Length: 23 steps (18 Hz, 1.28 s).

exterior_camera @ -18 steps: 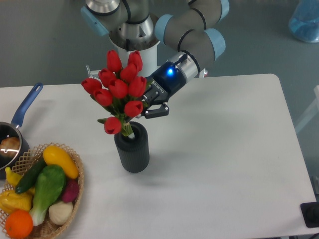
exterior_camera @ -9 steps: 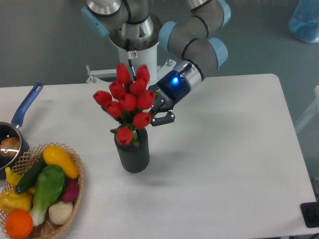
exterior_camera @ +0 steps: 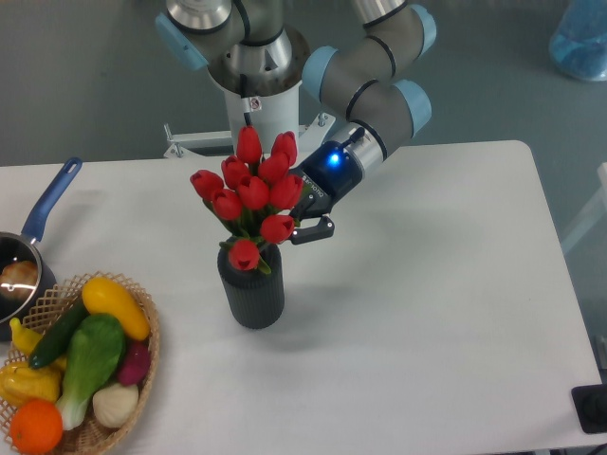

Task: Insert the flowers into the vase
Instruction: 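Lower the tulip stems down into the vase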

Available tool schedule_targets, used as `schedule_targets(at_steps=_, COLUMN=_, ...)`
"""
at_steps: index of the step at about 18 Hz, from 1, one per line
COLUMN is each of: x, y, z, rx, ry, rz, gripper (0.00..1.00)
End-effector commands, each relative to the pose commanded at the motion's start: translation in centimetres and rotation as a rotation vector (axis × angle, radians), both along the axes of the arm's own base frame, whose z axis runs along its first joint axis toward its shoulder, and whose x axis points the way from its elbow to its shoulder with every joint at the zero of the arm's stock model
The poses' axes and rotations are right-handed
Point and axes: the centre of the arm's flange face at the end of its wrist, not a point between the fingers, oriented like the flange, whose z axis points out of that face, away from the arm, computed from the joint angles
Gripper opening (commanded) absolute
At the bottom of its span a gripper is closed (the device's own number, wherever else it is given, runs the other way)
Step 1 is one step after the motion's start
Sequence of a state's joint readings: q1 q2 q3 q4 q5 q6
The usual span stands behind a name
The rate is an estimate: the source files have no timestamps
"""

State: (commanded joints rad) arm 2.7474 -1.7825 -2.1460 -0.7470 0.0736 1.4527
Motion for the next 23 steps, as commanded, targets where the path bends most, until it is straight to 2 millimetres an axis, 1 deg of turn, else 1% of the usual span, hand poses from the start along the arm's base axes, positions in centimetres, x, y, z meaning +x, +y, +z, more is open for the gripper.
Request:
schedule_targets(at_steps=14, x=0.05, y=0.20, z=-0.20, rx=-0.015, ry=0.003, rz=-0.004, gripper=0.33)
schedule_targets(at_steps=23, x=-0.02, y=0.25, z=-0.62, rx=-0.058, ry=0.020, rz=-0.004, gripper=0.36)
